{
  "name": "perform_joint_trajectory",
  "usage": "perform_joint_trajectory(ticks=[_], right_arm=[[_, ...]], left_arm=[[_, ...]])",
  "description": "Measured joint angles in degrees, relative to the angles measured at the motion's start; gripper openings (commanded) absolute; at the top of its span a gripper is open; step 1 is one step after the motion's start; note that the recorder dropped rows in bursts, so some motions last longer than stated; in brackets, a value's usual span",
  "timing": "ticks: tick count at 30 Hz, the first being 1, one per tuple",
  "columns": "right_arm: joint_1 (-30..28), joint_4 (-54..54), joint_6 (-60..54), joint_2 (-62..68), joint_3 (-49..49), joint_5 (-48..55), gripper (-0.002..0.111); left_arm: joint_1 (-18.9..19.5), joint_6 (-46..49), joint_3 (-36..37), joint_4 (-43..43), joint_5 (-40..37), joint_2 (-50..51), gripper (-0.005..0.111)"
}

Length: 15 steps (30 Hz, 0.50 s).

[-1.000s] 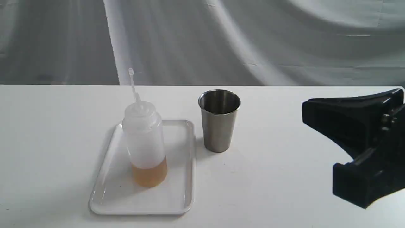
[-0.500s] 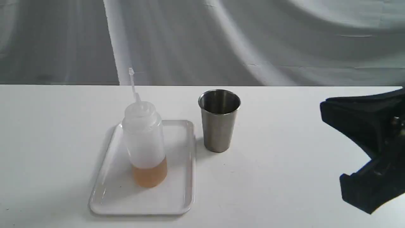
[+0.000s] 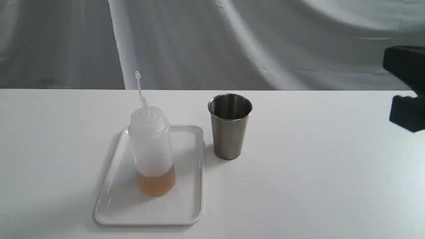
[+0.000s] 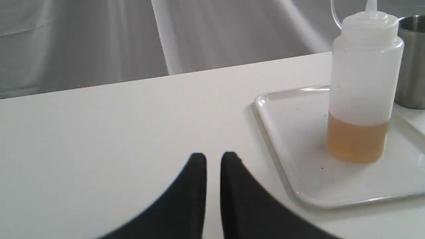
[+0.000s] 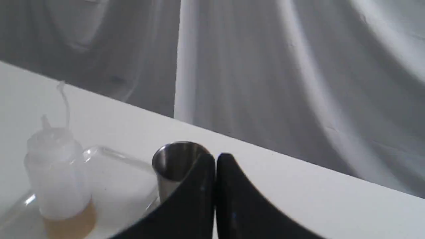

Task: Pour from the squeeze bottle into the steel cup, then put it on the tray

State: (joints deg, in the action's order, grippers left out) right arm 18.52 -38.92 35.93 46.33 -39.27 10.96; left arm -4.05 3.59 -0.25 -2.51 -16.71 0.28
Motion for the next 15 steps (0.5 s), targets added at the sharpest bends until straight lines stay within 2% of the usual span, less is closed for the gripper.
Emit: perform_joint_trajectory(ticks=[7,15], right_arm=[[-8.75,2.39,0.23,-2.09,5.89,-8.20,0.000],[-17.32,9.13,0.23,-13.52,17.19,-12.71,0.000]], left_arm=[[0.00,0.00,0.00,0.00,0.00,0.00,0.008],[0.00,0.00,0.00,0.00,0.00,0.00,0.008]])
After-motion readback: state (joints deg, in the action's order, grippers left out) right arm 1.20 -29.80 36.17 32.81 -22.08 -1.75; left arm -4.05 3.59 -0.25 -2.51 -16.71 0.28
